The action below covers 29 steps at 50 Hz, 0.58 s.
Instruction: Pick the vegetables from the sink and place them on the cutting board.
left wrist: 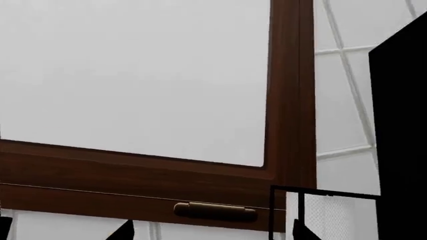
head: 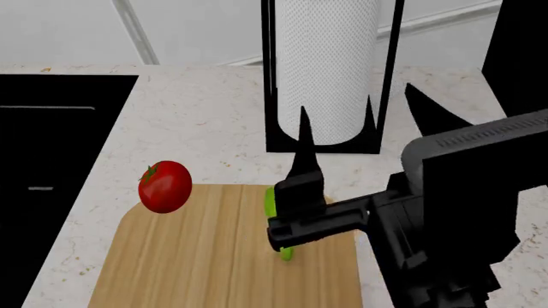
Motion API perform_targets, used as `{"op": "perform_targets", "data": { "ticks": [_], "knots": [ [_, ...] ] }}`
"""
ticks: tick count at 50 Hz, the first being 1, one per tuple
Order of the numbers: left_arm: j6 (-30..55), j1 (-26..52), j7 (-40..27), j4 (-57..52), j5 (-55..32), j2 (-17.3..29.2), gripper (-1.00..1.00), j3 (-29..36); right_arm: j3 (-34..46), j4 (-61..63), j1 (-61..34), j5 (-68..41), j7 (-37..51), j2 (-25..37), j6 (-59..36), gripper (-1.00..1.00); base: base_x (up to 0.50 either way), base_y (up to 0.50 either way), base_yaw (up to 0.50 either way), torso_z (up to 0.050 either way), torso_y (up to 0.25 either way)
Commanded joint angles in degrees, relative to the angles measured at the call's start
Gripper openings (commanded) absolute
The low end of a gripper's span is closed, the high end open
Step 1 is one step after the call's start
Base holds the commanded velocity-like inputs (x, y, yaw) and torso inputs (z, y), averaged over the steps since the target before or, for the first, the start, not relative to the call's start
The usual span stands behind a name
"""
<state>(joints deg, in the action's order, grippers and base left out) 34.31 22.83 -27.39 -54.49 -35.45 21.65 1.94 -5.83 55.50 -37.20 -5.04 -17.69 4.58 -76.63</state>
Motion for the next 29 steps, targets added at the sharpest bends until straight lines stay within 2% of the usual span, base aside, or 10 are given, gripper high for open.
{"op": "perform_targets", "data": {
  "ticks": [1, 4, 7, 13, 17, 20, 23, 29],
  "knots": [
    [-8.8, -1.4, -8.3, -5.5, -7.1, 8.5, 1.0, 1.0, -8.5, 4.4, 4.5, -51.3, 39.8, 15.2, 10.6, 1.0, 0.0, 0.0, 0.0, 0.0, 0.0],
    [-14.7, -1.2, -13.8, -5.4, -8.9, 14.7, 1.0, 4.4, -6.6, 4.4, 6.2, -56.6, 46.6, 20.5, 18.2, 1.0, 0.0, 0.0, 0.0, 0.0, 0.0],
    [-18.5, -0.8, -17.2, -5.4, -9.7, 18.4, 1.0, 6.9, -2.8, 4.5, 7.4, -59.7, 52.6, 26.7, 26.6, 1.0, 0.0, 0.0, 0.0, 0.0, 0.0],
    [-26.0, 0.7, -23.5, -5.4, -10.1, 25.4, 1.0, 12.5, 10.5, 4.5, 7.6, -59.4, 62.0, 40.1, 44.6, 1.0, 0.0, 0.0, 0.0, 0.0, 0.0],
    [-33.4, 2.8, -28.9, -5.5, -9.6, 32.0, 1.0, 18.3, 21.8, 4.5, 4.9, -56.9, 68.0, 49.4, 57.6, 1.0, 0.0, 0.0, 0.0, 0.0, 0.0],
    [-38.7, 5.0, -32.8, -5.5, -8.4, 36.9, 1.0, 23.4, 34.6, 4.5, -0.6, -53.8, 73.2, 57.3, 68.8, 1.0, 0.0, 0.0, 0.0, 0.0, 0.0],
    [-42.6, 8.1, -36.1, -5.5, -6.6, 40.7, 1.0, 29.0, 48.7, 4.5, -9.6, -51.5, 77.8, 62.7, 76.2, 1.0, 0.0, 0.0, 0.0, 0.0, 0.0],
    [-50.7, 16.9, -42.8, -5.5, -4.2, 48.0, 1.0, 41.7, 66.3, 4.5, -22.6, -49.0, 82.3, 66.4, 83.1, 1.0, 0.0, 0.0, 0.0, 0.0, 0.0]
  ]
}}
